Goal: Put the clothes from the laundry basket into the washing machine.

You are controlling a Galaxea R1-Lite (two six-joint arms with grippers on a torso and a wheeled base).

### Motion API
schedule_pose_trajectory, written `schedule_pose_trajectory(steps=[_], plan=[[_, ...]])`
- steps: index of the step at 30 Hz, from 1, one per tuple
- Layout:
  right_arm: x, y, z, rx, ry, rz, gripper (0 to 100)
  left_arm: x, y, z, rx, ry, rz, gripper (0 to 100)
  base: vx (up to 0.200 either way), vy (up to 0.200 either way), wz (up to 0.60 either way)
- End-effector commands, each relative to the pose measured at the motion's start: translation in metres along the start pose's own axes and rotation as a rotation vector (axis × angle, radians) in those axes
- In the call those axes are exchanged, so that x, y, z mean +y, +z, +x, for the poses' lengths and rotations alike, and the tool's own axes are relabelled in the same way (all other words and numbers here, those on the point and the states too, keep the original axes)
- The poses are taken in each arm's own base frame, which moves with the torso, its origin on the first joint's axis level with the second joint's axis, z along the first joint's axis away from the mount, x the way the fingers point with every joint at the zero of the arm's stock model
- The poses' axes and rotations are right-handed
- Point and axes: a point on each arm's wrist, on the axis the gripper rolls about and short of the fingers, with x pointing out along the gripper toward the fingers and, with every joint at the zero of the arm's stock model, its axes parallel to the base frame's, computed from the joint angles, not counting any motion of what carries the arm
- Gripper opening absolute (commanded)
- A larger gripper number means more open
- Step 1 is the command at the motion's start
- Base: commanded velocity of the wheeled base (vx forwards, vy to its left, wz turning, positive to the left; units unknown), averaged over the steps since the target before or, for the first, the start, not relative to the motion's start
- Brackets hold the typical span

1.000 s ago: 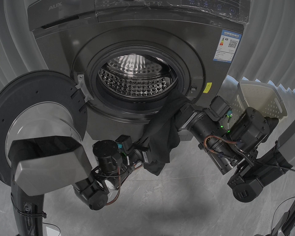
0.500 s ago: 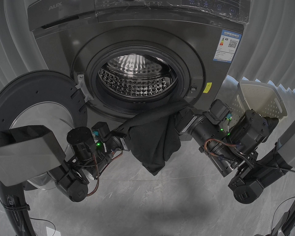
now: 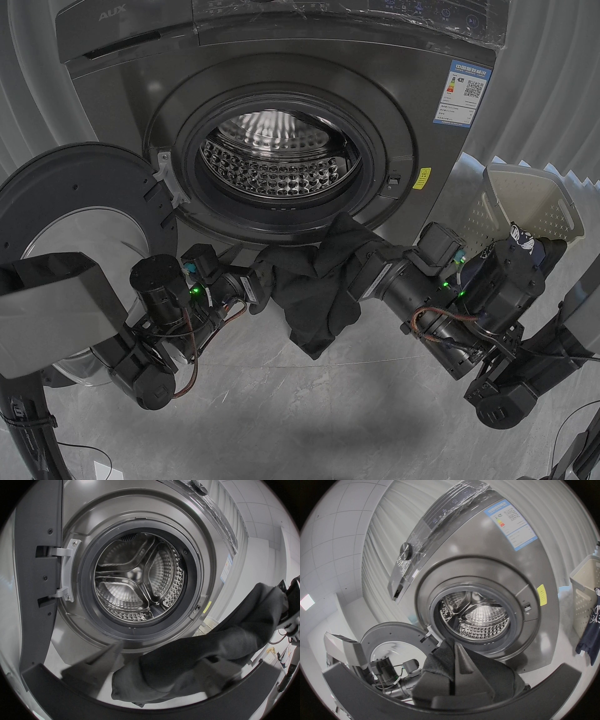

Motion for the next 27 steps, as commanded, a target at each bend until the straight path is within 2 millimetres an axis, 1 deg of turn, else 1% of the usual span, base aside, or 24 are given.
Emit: schedule_pose_trajectory(steps=[1, 4, 9, 12, 13, 15, 16, 17, 19, 23, 27], plan=[[0.007, -0.007, -0.003, 0.03, 0.036, 0.006, 0, 0.001, -0.002, 0.001, 0.005, 0.002, 0.001, 100, 0.0, 0.0, 0.0], [0.009, -0.006, -0.003, 0.029, 0.044, 0.012, 0, 0.001, -0.004, 0.001, 0.011, -0.004, -0.001, 100, 0.0, 0.0, 0.0], [0.01, -0.005, 0.002, 0.014, 0.046, 0.016, 0, -0.002, -0.008, -0.002, 0.031, -0.022, -0.002, 100, 0.0, 0.0, 0.0], [0.009, -0.011, 0.01, 0.01, 0.038, 0.016, 0, -0.003, -0.017, -0.008, 0.074, -0.027, 0.002, 100, 0.0, 0.0, 0.0], [0.009, -0.012, 0.015, -0.003, 0.035, 0.018, 0, -0.002, -0.025, -0.011, 0.106, -0.022, 0.005, 100, 0.0, 0.0, 0.0], [0.007, -0.011, 0.024, -0.021, 0.028, 0.014, 0, 0.002, -0.033, -0.018, 0.15, -0.006, 0.01, 100, 0.0, 0.0, 0.0], [0.007, -0.011, 0.024, -0.024, 0.028, 0.014, 0, 0.003, -0.034, -0.018, 0.152, -0.004, 0.011, 100, 0.0, 0.0, 0.0], [0.007, -0.01, 0.028, -0.029, 0.026, 0.009, 0, 0.004, -0.037, -0.022, 0.173, 0.001, 0.014, 100, 0.0, 0.0, 0.0], [0.0, -0.008, 0.038, -0.043, 0.003, -0.001, 0, 0.006, -0.041, -0.033, 0.215, 0.01, 0.016, 100, 0.0, 0.0, 0.0], [-0.005, -0.002, 0.051, -0.073, -0.036, -0.006, 0, 0.011, -0.043, -0.045, 0.253, 0.028, 0.019, 100, 0.0, 0.0, 0.0], [-0.006, -0.003, 0.056, -0.07, -0.05, -0.022, 0, 0.019, -0.036, -0.047, 0.236, 0.058, 0.02, 100, 0.0, 0.0, 0.0]])
